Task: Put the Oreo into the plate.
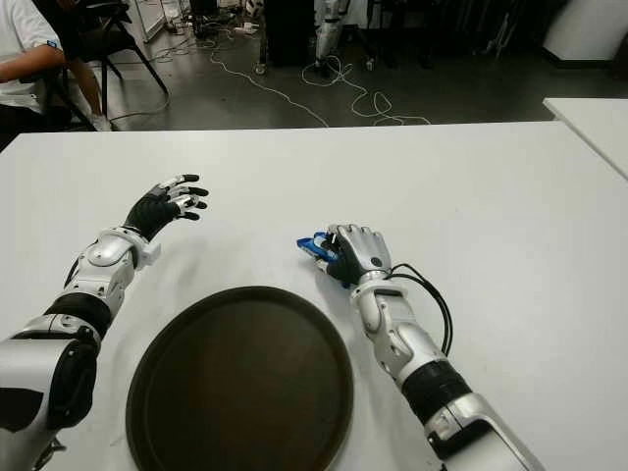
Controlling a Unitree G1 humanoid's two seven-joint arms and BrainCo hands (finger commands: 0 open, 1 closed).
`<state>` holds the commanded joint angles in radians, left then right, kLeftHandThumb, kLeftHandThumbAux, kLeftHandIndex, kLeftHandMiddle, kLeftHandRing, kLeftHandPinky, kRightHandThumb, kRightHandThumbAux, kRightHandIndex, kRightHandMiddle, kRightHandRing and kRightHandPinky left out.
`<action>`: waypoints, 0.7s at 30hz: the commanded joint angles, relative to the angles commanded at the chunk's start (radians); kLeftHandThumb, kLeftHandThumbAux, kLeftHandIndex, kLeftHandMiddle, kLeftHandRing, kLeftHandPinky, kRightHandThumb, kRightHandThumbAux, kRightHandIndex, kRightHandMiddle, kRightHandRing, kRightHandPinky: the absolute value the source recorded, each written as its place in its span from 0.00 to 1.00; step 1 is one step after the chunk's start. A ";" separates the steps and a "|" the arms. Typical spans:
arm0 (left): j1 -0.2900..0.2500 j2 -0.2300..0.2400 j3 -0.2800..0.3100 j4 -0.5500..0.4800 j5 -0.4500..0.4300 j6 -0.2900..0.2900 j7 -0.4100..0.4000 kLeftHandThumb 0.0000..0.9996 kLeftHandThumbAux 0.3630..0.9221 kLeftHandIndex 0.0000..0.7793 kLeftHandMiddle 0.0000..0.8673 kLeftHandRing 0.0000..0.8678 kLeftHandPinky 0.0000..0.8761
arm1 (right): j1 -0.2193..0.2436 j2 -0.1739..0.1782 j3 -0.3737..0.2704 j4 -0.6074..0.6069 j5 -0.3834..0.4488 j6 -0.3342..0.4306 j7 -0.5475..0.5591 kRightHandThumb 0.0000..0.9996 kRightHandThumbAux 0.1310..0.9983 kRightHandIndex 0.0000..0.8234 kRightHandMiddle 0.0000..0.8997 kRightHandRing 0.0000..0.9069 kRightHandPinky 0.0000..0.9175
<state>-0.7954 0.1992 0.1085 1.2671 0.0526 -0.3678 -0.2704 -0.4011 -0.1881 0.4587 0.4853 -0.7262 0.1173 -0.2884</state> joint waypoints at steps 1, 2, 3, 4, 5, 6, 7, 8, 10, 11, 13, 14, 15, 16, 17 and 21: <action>0.000 0.000 0.000 0.000 0.000 0.000 0.000 0.10 0.51 0.24 0.34 0.36 0.39 | 0.000 0.000 -0.001 -0.001 0.001 0.000 0.000 0.68 0.69 0.52 0.79 0.79 0.78; 0.000 0.000 0.000 0.000 0.000 0.001 0.001 0.10 0.52 0.24 0.34 0.36 0.39 | 0.001 0.001 -0.003 -0.003 0.004 0.000 0.001 0.68 0.69 0.52 0.79 0.79 0.78; 0.000 0.000 0.000 0.000 0.000 0.001 0.001 0.10 0.52 0.24 0.34 0.35 0.39 | 0.001 0.001 -0.004 -0.004 0.005 0.000 0.002 0.68 0.69 0.52 0.78 0.79 0.78; -0.001 0.000 0.000 0.001 0.001 0.002 0.001 0.10 0.52 0.24 0.34 0.35 0.38 | 0.002 0.002 -0.005 -0.004 0.007 0.000 0.003 0.68 0.69 0.52 0.78 0.79 0.77; -0.001 0.000 -0.001 0.001 0.001 0.003 0.001 0.10 0.52 0.24 0.33 0.35 0.38 | 0.002 0.002 -0.006 -0.005 0.008 0.000 0.003 0.68 0.69 0.52 0.77 0.78 0.77; -0.001 0.000 -0.001 0.001 0.001 0.003 0.002 0.11 0.52 0.24 0.33 0.35 0.38 | 0.002 0.002 -0.007 -0.005 0.008 0.001 0.005 0.68 0.69 0.52 0.77 0.78 0.77; -0.001 0.001 -0.001 0.001 0.001 0.004 0.002 0.11 0.52 0.24 0.33 0.35 0.38 | 0.003 0.003 -0.007 -0.005 0.009 0.001 0.006 0.68 0.69 0.52 0.77 0.78 0.77; -0.002 0.000 -0.001 0.002 0.001 0.004 0.003 0.11 0.52 0.24 0.33 0.35 0.38 | 0.003 0.003 -0.008 -0.006 0.010 0.002 0.008 0.68 0.69 0.52 0.77 0.78 0.77; -0.001 0.000 -0.001 0.002 0.001 0.003 0.003 0.11 0.52 0.24 0.34 0.35 0.39 | 0.004 0.005 -0.010 -0.008 0.012 0.004 0.011 0.68 0.70 0.52 0.77 0.79 0.78; -0.001 0.000 0.000 0.002 0.001 0.003 0.004 0.11 0.52 0.24 0.34 0.35 0.39 | 0.004 0.006 -0.011 -0.008 0.014 0.005 0.013 0.68 0.70 0.52 0.78 0.79 0.78; -0.001 0.000 0.000 0.002 0.001 0.001 0.004 0.11 0.52 0.24 0.34 0.35 0.39 | 0.005 0.007 -0.013 -0.010 0.017 0.007 0.016 0.68 0.70 0.52 0.78 0.79 0.78; -0.001 0.000 0.000 0.002 0.001 0.001 0.004 0.11 0.52 0.24 0.34 0.35 0.39 | 0.005 0.007 -0.014 -0.011 0.017 0.007 0.016 0.68 0.70 0.52 0.78 0.79 0.78; -0.001 0.000 0.000 0.002 0.001 0.001 0.003 0.11 0.52 0.24 0.34 0.35 0.39 | 0.006 0.008 -0.015 -0.012 0.018 0.008 0.018 0.68 0.70 0.52 0.78 0.79 0.78; -0.001 0.001 0.000 0.003 0.000 0.001 0.003 0.11 0.52 0.24 0.34 0.35 0.40 | 0.006 0.008 -0.016 -0.013 0.019 0.009 0.022 0.68 0.70 0.52 0.78 0.80 0.78; -0.001 0.001 0.001 0.003 -0.001 0.002 0.002 0.10 0.52 0.24 0.34 0.35 0.40 | 0.006 0.009 -0.017 -0.014 0.020 0.010 0.024 0.68 0.70 0.52 0.79 0.80 0.78; -0.001 0.000 0.003 0.003 -0.003 0.003 0.001 0.11 0.52 0.24 0.34 0.35 0.39 | 0.007 0.008 -0.019 -0.017 0.019 0.010 0.032 0.68 0.70 0.52 0.78 0.79 0.77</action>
<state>-0.7963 0.1989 0.1115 1.2697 0.0496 -0.3643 -0.2699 -0.3944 -0.1797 0.4401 0.4680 -0.7068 0.1277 -0.2565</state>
